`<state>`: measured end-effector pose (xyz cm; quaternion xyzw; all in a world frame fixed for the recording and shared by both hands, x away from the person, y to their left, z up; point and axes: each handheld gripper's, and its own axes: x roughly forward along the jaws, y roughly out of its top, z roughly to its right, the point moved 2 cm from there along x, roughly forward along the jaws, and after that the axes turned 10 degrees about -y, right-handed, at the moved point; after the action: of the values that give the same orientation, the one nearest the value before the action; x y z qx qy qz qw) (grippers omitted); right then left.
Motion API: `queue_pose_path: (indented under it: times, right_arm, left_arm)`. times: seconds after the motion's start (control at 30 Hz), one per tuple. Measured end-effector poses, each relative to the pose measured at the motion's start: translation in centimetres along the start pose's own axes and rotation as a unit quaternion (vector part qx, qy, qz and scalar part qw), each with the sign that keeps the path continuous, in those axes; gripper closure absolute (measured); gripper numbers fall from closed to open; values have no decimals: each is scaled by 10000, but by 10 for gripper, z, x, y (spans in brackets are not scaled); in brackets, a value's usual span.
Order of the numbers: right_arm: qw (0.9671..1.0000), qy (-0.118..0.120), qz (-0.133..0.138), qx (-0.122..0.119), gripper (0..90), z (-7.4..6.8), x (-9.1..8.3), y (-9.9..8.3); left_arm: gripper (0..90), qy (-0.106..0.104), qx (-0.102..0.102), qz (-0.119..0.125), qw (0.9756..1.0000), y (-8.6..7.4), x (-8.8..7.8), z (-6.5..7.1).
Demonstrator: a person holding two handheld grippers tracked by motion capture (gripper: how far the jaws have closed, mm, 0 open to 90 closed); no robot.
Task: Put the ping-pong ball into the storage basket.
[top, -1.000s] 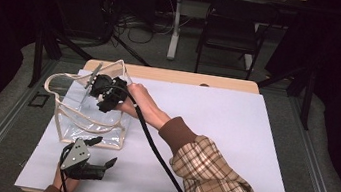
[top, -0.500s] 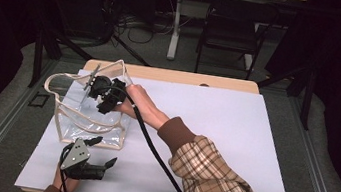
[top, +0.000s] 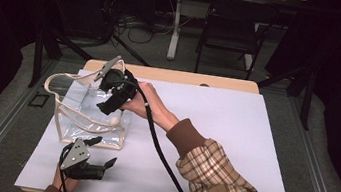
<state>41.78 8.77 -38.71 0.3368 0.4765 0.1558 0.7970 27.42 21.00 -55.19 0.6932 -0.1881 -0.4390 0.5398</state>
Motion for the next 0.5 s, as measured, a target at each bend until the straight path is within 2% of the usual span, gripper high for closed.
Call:
queue_pose_path:
  times: [0.1, 0.5]
  right_arm:
    - [9998, 4, 161, 100, 127, 5, -11, -3]
    - [9992, -54, 318, 215, 68, 11, -37, -22]
  left_arm:
    - [159, -8, 2, -7, 10000, 0, 0, 0]
    - [159, -3, 11, -22, 10000, 0, 1, 1]
